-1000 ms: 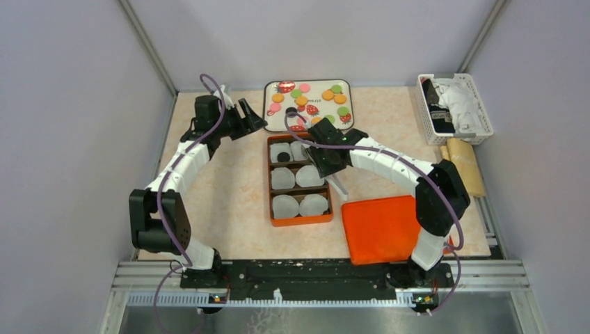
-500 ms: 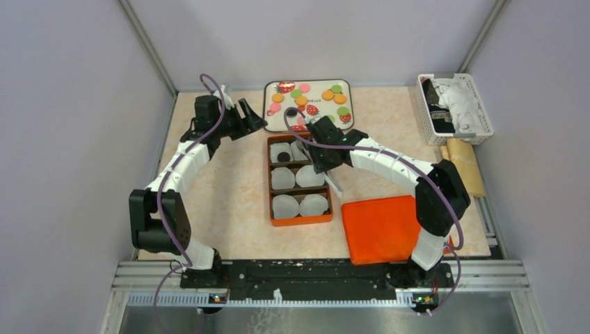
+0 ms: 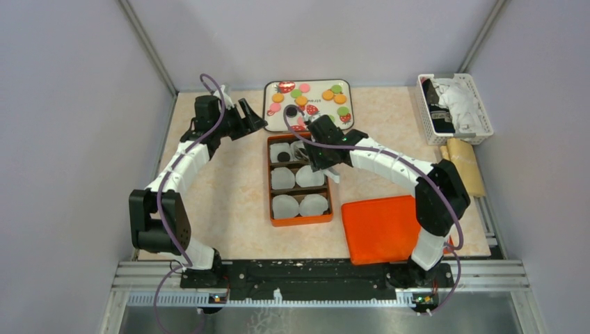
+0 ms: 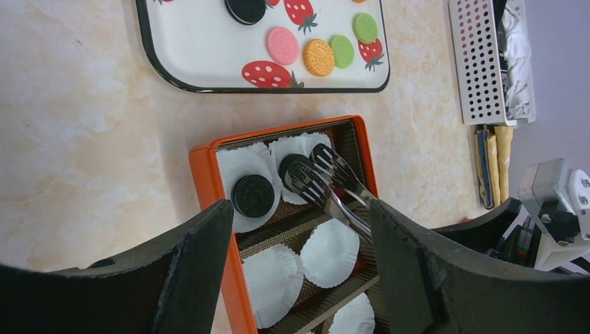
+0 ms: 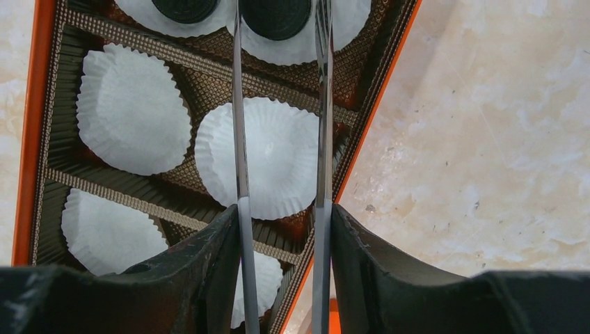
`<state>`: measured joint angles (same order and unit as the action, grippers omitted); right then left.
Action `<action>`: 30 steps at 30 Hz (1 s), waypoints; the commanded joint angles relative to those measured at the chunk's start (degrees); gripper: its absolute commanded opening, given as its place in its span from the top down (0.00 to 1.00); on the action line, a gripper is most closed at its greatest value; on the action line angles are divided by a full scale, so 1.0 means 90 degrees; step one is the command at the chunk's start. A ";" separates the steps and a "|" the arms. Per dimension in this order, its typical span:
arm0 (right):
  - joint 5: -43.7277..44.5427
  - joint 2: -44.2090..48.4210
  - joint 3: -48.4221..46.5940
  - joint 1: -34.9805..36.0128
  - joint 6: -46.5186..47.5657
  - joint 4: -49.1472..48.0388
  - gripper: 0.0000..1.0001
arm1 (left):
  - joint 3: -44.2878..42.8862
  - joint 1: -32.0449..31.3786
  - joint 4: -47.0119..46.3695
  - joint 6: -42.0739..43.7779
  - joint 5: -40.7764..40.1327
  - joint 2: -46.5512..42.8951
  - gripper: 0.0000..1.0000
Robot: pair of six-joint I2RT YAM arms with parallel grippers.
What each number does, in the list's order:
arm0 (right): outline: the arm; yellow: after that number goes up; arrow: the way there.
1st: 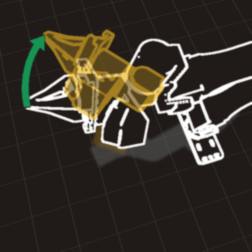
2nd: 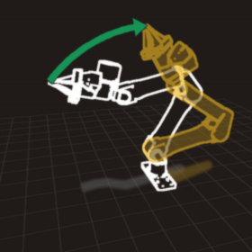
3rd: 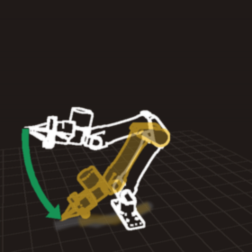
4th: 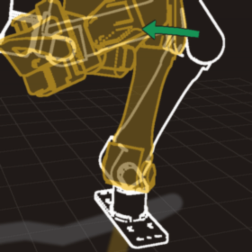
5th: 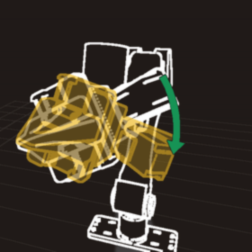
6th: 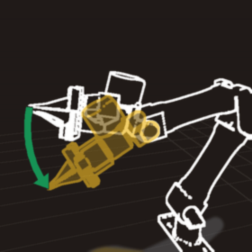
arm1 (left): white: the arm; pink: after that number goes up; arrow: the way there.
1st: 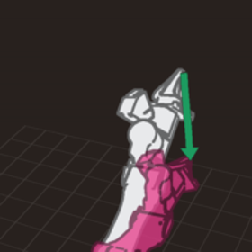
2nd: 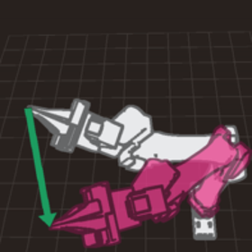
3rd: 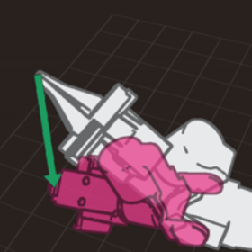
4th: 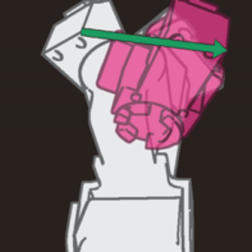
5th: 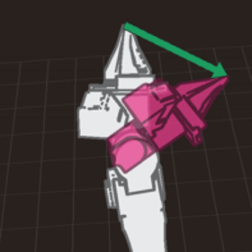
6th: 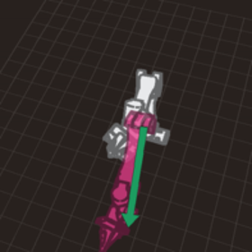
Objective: Pack the cookies
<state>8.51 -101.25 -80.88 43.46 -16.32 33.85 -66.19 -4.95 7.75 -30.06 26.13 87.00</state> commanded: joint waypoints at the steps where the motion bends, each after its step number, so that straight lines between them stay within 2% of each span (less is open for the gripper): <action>1: 0.0080 0.0516 -0.0189 0.0031 -0.0023 -0.0446 0.56 | 0.0001 0.0023 -0.0143 0.0070 0.0084 -0.0300 0.22; 8: 0.0410 0.1167 -0.0325 0.0033 -0.0028 -0.0376 0.58 | 0.0032 0.0023 -0.0171 0.0047 0.0097 -0.0321 0.22; 13: 0.1357 0.1202 -0.0459 0.0004 -0.0001 -0.0215 0.56 | 0.0060 0.0023 -0.0206 0.0042 0.0102 -0.0340 0.22; 19: 0.1605 0.0492 -0.0881 -0.0459 -0.0009 -0.0036 0.55 | 0.0048 0.0023 -0.0239 0.0011 0.0147 -0.0312 0.22; 30: 0.1185 -0.0625 -0.1163 -0.1280 -0.0103 -0.0301 0.55 | 0.0040 0.0023 -0.0228 0.0030 0.0153 -0.0285 0.21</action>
<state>19.73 -105.23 -87.85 33.26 -16.62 33.71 -66.17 -4.95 7.68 -30.09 26.39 86.35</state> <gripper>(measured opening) 0.453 0.783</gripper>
